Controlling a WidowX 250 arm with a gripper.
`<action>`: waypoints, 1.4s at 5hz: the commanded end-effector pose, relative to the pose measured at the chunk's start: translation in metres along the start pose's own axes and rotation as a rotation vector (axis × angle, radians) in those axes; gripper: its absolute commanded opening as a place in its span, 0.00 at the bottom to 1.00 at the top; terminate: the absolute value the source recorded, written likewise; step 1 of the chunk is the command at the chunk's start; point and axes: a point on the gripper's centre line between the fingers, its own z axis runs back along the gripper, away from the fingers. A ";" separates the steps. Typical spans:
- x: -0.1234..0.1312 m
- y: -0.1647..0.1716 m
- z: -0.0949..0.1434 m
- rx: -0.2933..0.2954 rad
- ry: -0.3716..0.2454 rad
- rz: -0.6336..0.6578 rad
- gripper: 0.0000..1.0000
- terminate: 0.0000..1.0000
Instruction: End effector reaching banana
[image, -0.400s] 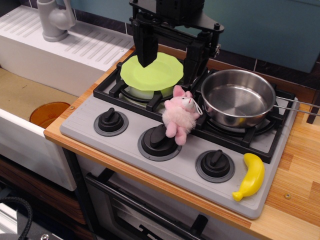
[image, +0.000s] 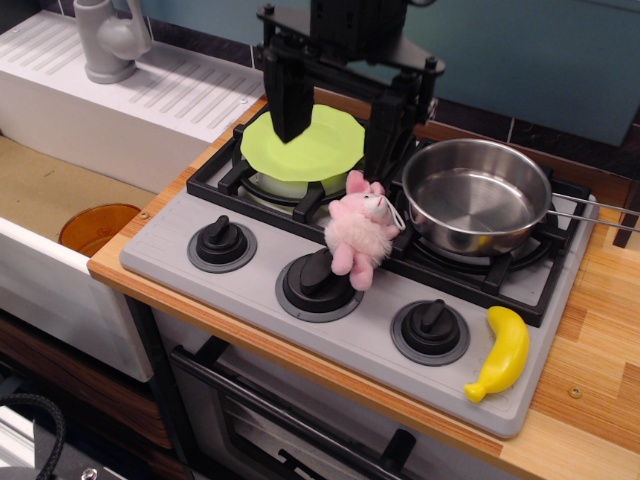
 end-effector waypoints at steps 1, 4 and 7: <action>0.002 -0.044 0.002 0.026 -0.072 0.051 1.00 0.00; 0.014 -0.093 -0.029 0.036 -0.153 0.041 1.00 0.00; 0.001 -0.126 -0.071 0.064 -0.222 0.051 1.00 0.00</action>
